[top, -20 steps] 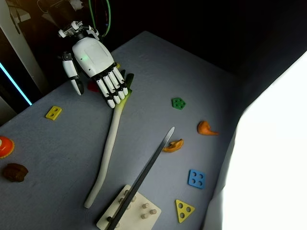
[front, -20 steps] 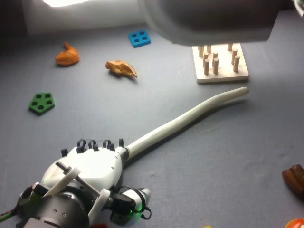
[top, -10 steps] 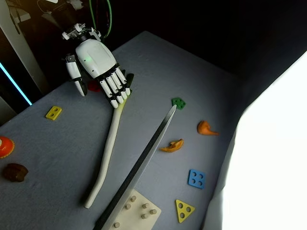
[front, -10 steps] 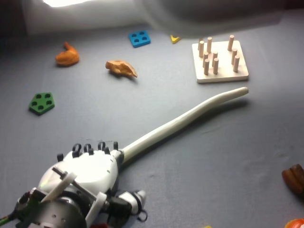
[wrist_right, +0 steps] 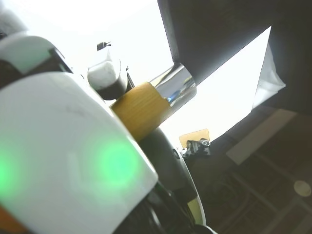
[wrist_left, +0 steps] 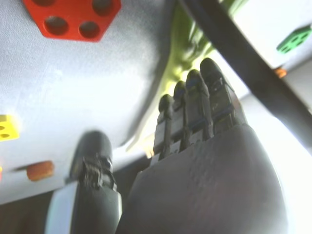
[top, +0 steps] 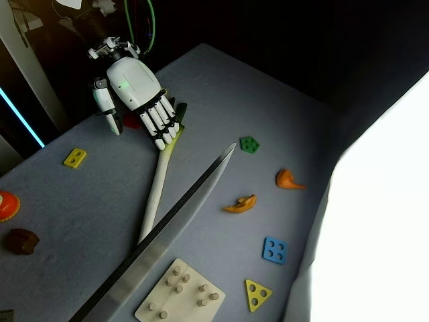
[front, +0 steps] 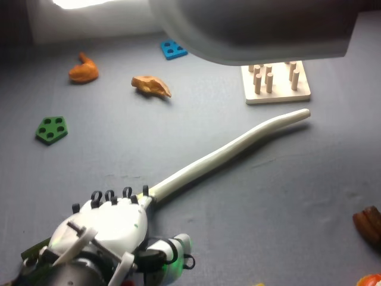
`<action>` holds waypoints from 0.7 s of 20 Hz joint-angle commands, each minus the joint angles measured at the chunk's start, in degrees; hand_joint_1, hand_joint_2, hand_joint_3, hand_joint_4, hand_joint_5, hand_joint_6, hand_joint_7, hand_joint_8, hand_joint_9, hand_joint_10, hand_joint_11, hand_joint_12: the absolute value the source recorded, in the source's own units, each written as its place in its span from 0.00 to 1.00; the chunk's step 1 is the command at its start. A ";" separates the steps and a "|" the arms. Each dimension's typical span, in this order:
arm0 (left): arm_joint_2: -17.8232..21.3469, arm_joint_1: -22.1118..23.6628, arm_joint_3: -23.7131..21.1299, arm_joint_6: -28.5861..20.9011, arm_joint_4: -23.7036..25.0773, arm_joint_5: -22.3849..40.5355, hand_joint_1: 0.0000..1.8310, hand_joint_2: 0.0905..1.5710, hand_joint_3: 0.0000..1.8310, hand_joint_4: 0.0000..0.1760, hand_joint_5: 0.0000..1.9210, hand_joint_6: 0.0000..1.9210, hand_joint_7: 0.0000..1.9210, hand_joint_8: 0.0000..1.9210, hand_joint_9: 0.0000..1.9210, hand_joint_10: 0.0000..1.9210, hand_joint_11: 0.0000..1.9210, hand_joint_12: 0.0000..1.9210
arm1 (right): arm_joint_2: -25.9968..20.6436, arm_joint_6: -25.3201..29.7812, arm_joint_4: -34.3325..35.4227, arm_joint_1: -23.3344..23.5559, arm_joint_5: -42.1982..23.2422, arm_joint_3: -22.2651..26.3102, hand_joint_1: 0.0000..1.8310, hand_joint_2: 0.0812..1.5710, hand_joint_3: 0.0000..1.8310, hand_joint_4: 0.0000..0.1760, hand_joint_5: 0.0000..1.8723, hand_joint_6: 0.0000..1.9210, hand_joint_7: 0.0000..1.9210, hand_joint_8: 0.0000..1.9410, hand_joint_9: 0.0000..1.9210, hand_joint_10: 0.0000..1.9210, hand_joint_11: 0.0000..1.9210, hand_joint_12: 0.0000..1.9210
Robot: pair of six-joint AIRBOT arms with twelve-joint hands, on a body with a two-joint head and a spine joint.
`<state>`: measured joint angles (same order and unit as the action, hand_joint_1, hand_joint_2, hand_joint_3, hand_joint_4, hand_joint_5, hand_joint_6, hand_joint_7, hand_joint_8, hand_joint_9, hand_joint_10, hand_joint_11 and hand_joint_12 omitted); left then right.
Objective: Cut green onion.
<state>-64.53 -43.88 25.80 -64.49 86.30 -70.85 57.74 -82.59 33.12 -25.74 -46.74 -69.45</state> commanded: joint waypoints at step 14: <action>-0.38 -2.76 -0.98 -1.12 2.87 -2.86 0.00 0.84 0.00 0.00 0.02 0.00 0.03 0.00 0.02 0.00 0.00 0.15 | 2.52 -3.31 4.26 -7.64 -26.56 8.79 0.88 0.44 0.48 1.00 0.65 0.99 0.83 1.00 0.85 1.00 0.88 1.00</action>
<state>-64.82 -46.48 24.93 -65.49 87.81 -71.66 60.75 -86.48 40.42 -33.95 -65.41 -60.60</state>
